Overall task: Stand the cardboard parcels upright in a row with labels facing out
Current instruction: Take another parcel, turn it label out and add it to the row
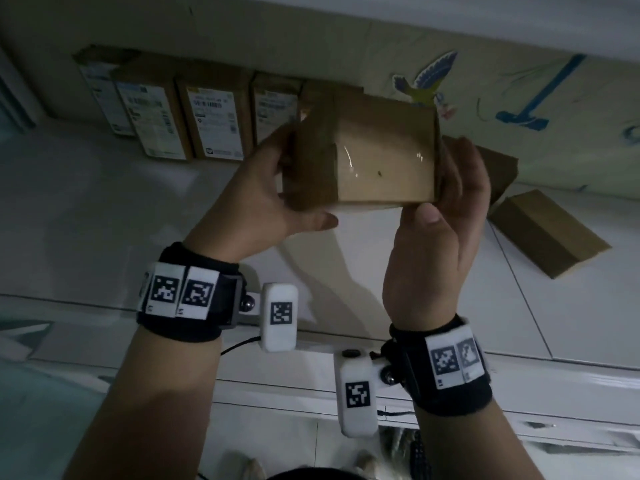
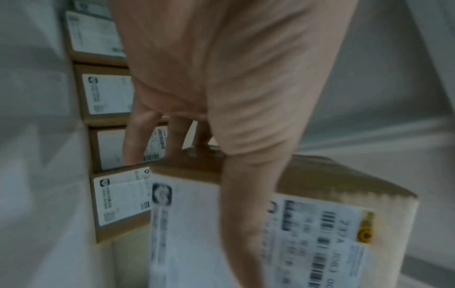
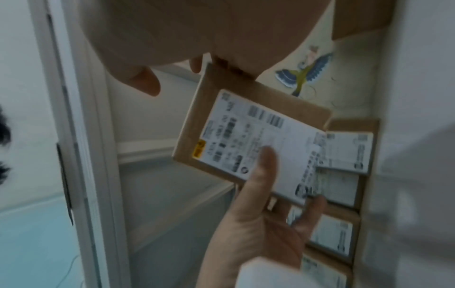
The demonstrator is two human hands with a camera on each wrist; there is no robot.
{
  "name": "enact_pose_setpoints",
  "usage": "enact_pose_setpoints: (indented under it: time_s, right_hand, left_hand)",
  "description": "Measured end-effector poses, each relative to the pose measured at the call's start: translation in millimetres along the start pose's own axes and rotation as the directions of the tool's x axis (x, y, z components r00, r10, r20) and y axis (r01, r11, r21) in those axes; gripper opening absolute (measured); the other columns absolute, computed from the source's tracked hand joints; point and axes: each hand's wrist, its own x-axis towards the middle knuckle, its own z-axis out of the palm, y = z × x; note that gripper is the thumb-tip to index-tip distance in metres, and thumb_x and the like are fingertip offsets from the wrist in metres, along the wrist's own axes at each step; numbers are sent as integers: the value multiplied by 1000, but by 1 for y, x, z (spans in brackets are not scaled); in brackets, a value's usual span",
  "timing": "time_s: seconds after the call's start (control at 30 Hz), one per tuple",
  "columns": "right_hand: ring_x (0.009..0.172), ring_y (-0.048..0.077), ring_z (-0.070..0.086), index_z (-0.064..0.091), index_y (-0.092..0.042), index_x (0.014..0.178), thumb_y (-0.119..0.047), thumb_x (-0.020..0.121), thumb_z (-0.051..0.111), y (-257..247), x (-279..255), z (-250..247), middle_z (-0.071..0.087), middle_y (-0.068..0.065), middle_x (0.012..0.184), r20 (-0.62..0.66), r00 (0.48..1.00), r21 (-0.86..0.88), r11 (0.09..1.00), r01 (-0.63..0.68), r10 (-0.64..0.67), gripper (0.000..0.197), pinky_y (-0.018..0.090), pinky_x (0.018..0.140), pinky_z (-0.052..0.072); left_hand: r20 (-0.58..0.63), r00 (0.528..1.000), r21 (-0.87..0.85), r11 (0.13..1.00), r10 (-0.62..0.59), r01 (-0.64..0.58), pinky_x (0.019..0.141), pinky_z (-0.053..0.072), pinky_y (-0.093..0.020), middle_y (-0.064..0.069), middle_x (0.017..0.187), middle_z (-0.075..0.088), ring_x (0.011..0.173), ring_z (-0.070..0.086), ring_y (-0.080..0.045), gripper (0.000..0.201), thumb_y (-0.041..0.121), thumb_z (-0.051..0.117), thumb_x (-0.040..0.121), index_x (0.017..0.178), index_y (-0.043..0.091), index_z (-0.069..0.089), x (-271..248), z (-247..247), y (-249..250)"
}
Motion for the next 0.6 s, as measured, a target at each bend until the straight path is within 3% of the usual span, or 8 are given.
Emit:
enact_pose_setpoints:
  time_s: [0.07,0.13,0.2,0.27,0.33,0.4,0.53,0.6]
  right_hand:
    - [145,41,48,19,6,156,-1,90,56,-4,3,-9,31,35,162,24,999,-77,996,44,-42,75,47,114,47]
    - [143,29,54,23,4,156,4,98,55,-8,6,-15,33,31,162,16,1000,-203,979,16,-13,66,46,114,51]
    - [146,28,51,30,-2,159,-11,105,55,-9,11,-22,41,22,161,-17,998,-335,940,-63,61,60,52,114,51]
    - [139,26,58,40,-8,157,-39,106,52,-11,17,-31,54,16,152,-24,976,-449,870,-205,217,61,55,113,51]
    - [126,30,64,44,-5,153,-52,103,47,-11,24,-44,61,21,142,-23,932,-431,838,-335,360,69,57,107,52]
    - [114,28,69,45,-11,155,-53,100,49,-15,32,-56,64,20,138,-46,897,-346,835,-428,441,69,49,96,54]
    - [119,21,73,49,-27,149,-57,89,75,-24,48,-69,72,0,135,-76,856,-346,791,-504,512,72,53,103,57]
    - [117,19,75,47,-29,146,-52,81,85,-21,62,-73,73,-4,133,-89,848,-414,755,-508,522,78,56,99,59]
  left_hand:
    - [37,994,-123,987,-101,105,105,58,-41,14,134,70,129,64,-3,100,55,101,53,140,32,58,-2,1,7]
    - [108,983,-380,908,-148,179,97,62,-45,5,125,79,119,74,-16,62,57,87,75,127,29,68,-2,8,19]
    - [202,963,-516,816,-178,259,84,65,-44,3,120,81,111,78,-21,35,59,56,98,122,38,70,-1,18,34]
    - [245,947,-513,801,-209,310,80,64,-46,1,117,81,107,79,-26,41,64,40,104,124,41,68,2,24,42]
    - [289,926,-426,834,-242,351,85,65,-47,2,111,83,102,80,-22,42,66,42,101,119,40,69,8,31,43]
    - [324,913,-323,878,-247,352,91,65,-48,5,108,83,101,80,-16,42,66,47,98,117,37,72,13,38,41]
    - [308,937,-298,919,-164,259,102,60,-42,12,117,81,111,76,-8,23,47,59,103,121,40,72,25,51,38]
    - [290,950,-240,952,-115,189,107,56,-40,12,123,79,117,74,-8,25,33,62,106,129,38,71,33,56,38]
